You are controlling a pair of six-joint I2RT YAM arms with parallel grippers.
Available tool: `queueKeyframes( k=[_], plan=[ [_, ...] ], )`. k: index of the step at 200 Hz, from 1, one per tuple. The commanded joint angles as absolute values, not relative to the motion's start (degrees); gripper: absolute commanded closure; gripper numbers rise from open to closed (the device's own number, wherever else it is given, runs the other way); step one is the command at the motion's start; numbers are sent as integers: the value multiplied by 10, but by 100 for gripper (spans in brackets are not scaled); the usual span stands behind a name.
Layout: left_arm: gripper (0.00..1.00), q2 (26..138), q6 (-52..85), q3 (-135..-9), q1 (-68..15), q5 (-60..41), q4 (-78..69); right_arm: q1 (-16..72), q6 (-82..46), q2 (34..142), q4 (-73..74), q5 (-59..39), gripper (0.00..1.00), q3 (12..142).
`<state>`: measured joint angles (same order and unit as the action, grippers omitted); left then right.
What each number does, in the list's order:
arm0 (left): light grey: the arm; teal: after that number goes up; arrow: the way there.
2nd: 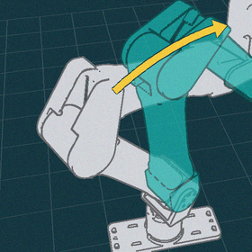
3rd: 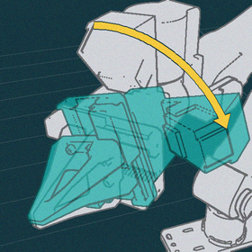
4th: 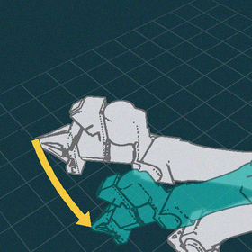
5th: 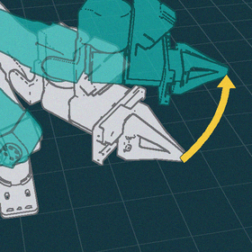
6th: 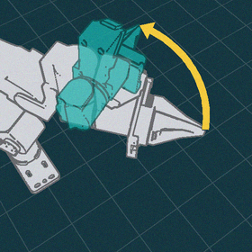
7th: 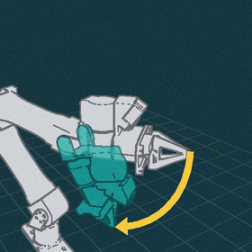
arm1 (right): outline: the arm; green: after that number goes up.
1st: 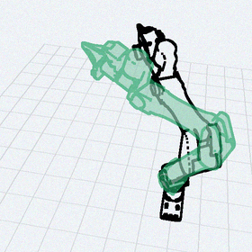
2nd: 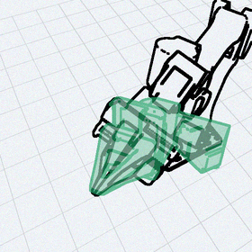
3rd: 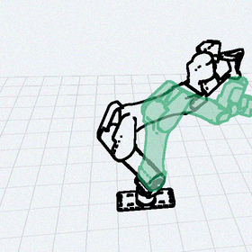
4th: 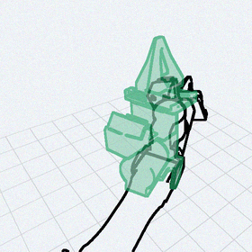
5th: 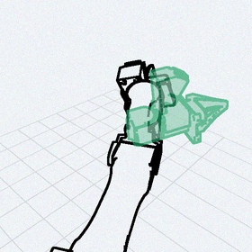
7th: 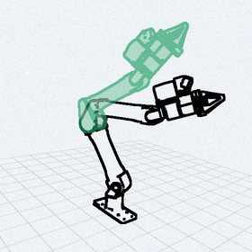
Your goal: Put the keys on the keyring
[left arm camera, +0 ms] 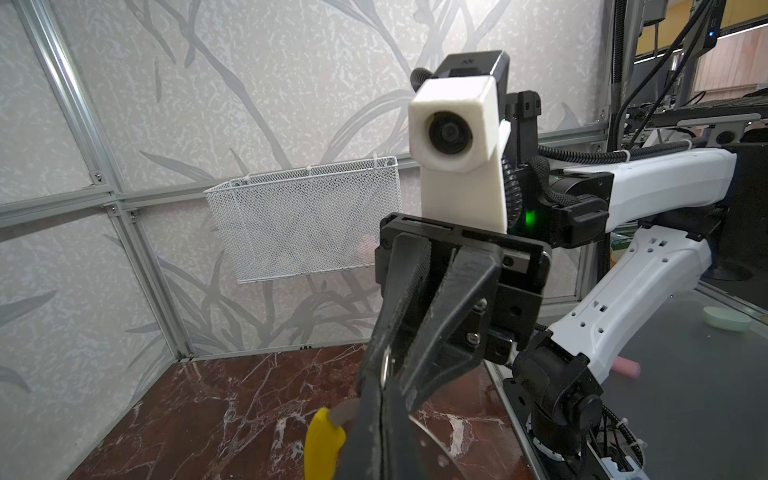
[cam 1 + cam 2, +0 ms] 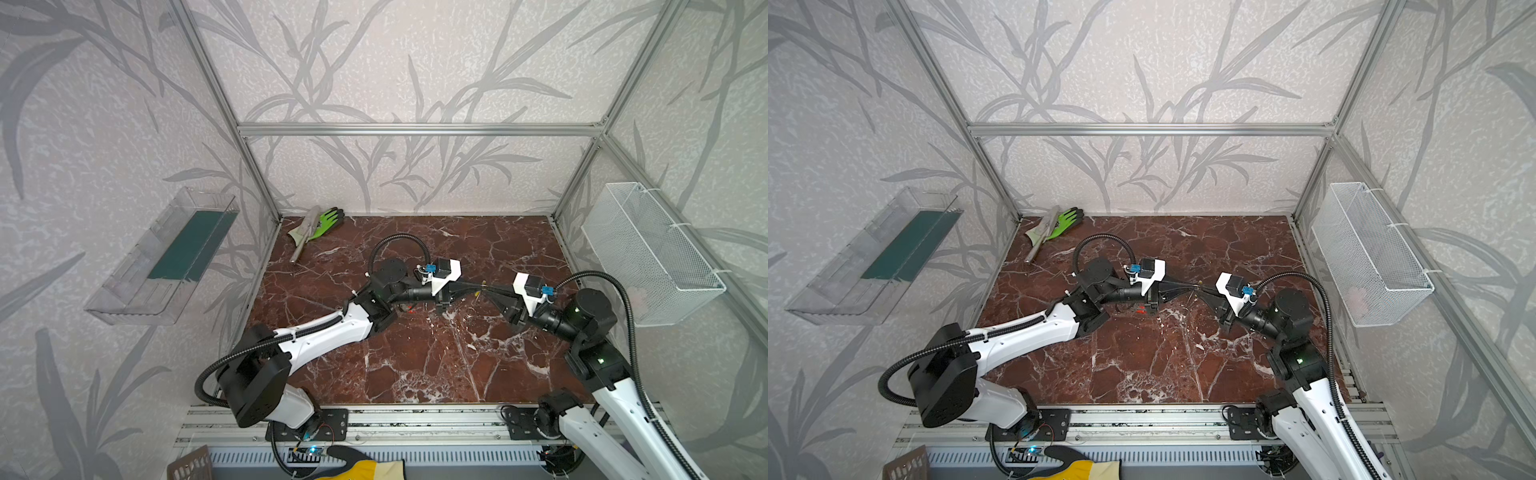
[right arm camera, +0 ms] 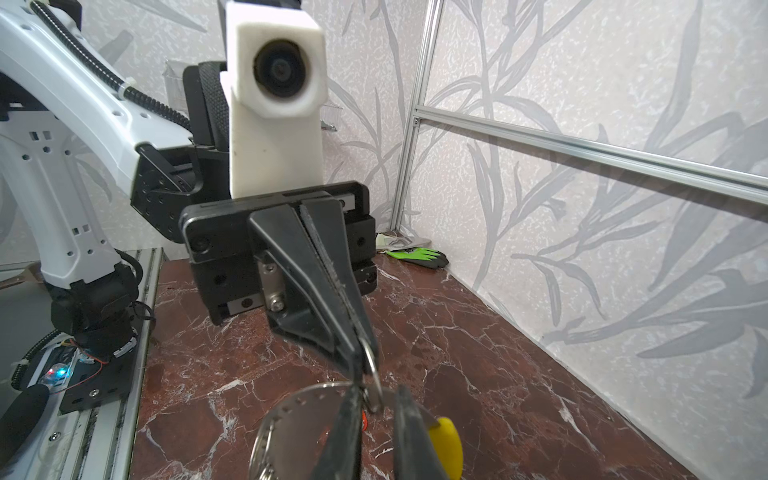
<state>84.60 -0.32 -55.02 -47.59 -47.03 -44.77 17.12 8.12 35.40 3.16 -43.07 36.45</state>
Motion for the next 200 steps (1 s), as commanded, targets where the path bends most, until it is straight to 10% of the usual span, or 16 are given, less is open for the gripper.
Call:
queueKeyframes(
  k=[1,200],
  plan=[
    [100,849,14,-548,-478,-488,-482,168,73,350,52,-444,84,359],
    [100,852,5,-545,-475,-492,-473,168,79,357,59,-450,89,359]
  ],
)
